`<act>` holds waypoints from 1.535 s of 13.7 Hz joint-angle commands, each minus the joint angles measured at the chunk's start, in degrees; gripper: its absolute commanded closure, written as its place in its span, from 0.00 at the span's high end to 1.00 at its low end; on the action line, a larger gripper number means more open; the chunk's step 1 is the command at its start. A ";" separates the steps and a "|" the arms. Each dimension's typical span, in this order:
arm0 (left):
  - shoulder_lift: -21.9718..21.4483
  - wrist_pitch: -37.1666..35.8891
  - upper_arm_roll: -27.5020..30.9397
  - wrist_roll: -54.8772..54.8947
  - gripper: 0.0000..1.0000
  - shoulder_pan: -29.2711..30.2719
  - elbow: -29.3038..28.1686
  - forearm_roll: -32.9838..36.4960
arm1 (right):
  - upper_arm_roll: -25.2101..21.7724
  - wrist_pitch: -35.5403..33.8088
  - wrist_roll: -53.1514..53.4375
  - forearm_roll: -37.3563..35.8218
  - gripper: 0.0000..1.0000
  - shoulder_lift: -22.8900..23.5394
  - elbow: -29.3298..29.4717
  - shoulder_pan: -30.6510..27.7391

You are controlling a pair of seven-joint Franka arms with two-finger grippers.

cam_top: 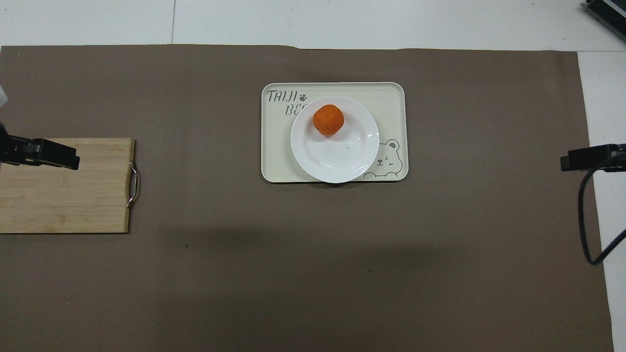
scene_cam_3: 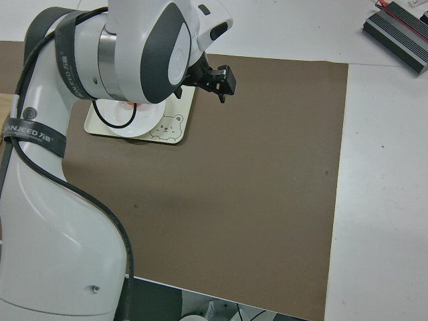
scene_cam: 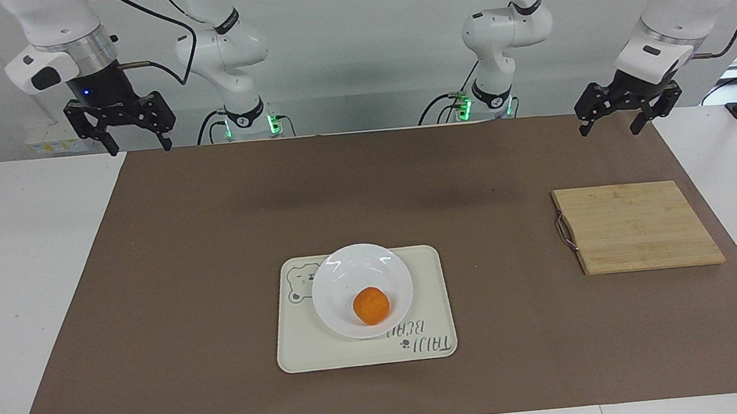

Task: Place orange and plate with both arms

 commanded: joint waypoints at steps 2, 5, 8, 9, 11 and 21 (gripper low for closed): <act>0.03 -1.16 -0.09 0.45 1.00 0.35 0.62 -0.63 | 0.55 -1.03 1.13 -1.89 1.00 -0.82 -0.21 0.27; -0.06 -1.16 -0.09 0.45 1.00 0.35 0.62 -0.63 | 0.55 -0.94 1.13 -1.46 1.00 -1.26 -0.91 0.27; -0.06 -1.16 -0.01 0.45 1.00 0.35 0.62 -0.63 | 0.46 -1.28 0.87 -1.28 1.00 0.84 -0.03 -0.77; -0.06 -1.08 -0.01 0.45 1.00 0.35 0.62 -0.63 | 0.20 -1.29 0.87 -1.28 1.00 1.20 0.58 -0.87; -0.06 -1.16 -0.01 0.45 1.00 0.43 0.62 -0.63 | 0.02 -1.29 1.22 -0.14 1.00 1.73 1.37 -0.69; -0.06 -1.16 -0.01 0.45 1.00 0.43 0.62 -0.63 | -0.33 -0.59 -0.18 -0.40 1.00 1.20 0.76 -0.69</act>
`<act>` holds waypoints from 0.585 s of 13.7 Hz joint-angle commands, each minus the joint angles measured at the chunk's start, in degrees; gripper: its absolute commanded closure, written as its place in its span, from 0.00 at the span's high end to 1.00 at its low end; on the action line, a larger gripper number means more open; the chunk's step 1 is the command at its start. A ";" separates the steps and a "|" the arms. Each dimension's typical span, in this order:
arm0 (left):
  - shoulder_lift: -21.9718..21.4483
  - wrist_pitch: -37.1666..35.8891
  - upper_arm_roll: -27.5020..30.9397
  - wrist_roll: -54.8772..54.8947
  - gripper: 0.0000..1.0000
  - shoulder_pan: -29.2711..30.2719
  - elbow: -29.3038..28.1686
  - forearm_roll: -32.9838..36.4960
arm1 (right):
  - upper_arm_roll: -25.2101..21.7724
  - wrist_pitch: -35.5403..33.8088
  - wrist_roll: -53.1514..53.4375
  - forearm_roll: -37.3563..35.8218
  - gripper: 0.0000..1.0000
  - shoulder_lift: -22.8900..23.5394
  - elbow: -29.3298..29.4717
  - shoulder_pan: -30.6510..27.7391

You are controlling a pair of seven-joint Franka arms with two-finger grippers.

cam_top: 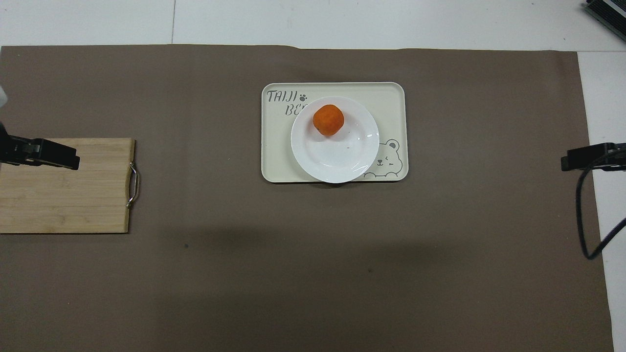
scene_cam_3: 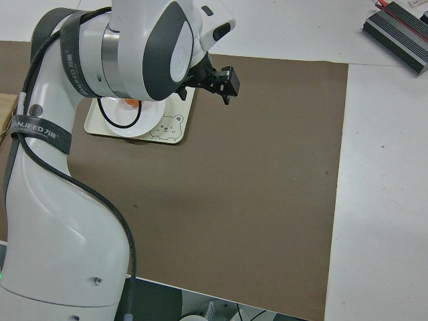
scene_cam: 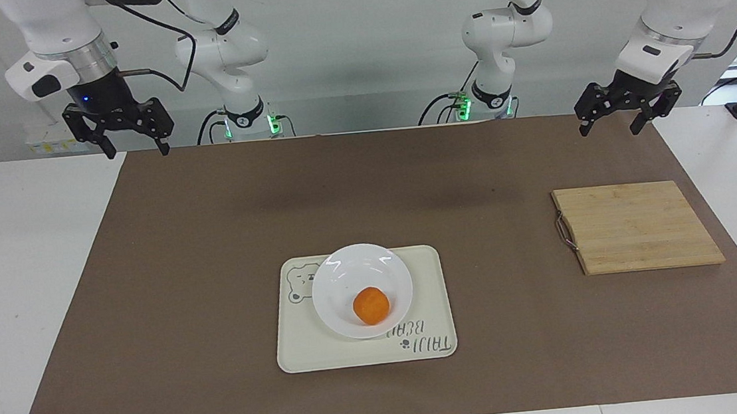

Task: Place orange and plate with both arms

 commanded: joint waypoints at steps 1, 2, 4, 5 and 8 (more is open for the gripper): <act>-0.06 -1.16 -0.01 0.45 1.00 0.43 0.62 -0.63 | 0.00 -0.06 -0.93 -0.11 1.00 0.12 0.56 -0.35; -0.06 -1.16 -0.01 0.45 1.00 0.43 0.62 -0.63 | 0.00 -0.06 -0.94 -0.20 1.00 0.12 0.65 -0.35; -0.06 -1.16 -0.01 0.45 1.00 0.35 0.62 -0.63 | 0.00 0.12 -0.94 -0.55 1.00 0.12 0.56 -0.35; -0.06 -1.16 -0.01 0.45 1.00 0.35 0.62 -0.63 | 0.08 0.55 -0.94 -0.64 1.00 0.12 0.56 -0.35; -0.06 -1.16 -0.01 0.45 1.00 0.35 0.62 -0.63 | 0.08 1.70 -0.94 -0.55 1.00 -0.15 -0.58 -0.35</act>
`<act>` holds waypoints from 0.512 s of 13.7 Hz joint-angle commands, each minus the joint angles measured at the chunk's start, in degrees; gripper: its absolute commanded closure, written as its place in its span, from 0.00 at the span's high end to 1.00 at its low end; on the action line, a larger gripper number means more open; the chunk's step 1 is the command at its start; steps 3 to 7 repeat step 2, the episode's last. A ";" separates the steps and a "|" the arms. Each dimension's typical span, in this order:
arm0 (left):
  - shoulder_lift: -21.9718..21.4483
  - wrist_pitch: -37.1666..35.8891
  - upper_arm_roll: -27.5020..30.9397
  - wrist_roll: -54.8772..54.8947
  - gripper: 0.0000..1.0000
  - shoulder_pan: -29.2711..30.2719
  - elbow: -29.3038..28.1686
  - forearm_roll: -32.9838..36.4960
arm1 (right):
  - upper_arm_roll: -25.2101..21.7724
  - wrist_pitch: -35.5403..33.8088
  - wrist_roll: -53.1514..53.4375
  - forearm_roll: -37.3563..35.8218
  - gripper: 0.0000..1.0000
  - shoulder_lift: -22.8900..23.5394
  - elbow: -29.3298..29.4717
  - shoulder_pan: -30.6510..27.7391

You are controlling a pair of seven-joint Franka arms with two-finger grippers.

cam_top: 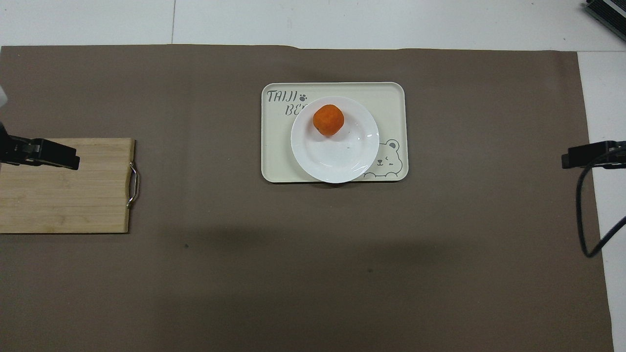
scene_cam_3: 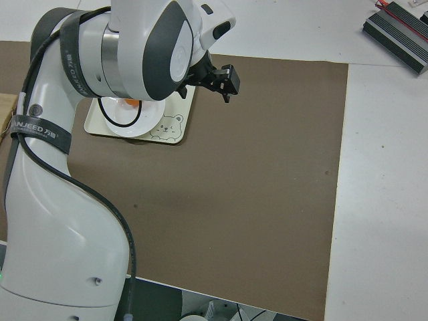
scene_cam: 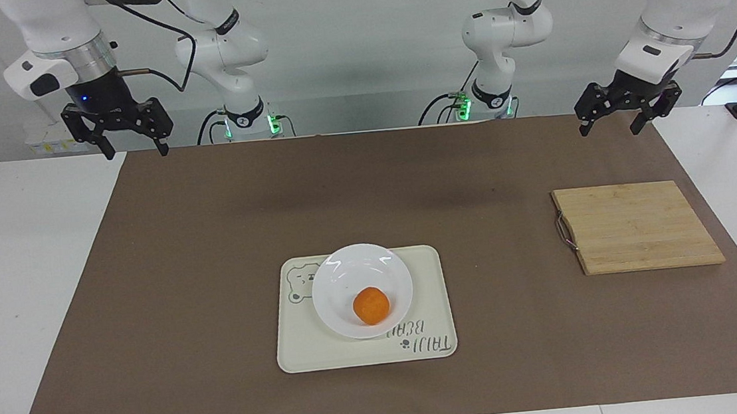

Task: Place orange and plate with both arms

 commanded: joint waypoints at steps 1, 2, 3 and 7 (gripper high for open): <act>-0.06 -1.16 -0.01 0.45 1.00 0.35 0.62 -0.63 | 0.01 0.98 -0.87 -0.54 1.00 -0.15 -0.61 -0.35; -0.06 -1.16 -0.01 0.45 1.00 0.35 0.62 -0.63 | 0.09 0.98 -0.87 -0.54 1.00 -0.15 -0.61 -0.35; -0.06 -1.16 -0.01 0.45 1.00 0.35 0.62 -0.63 | 0.09 0.98 -0.87 -0.54 1.00 -0.15 -0.61 -0.35; -0.06 -1.16 -0.01 0.45 1.00 0.35 0.62 -0.63 | 0.09 0.98 -0.87 -0.54 1.00 -0.15 -0.61 -0.35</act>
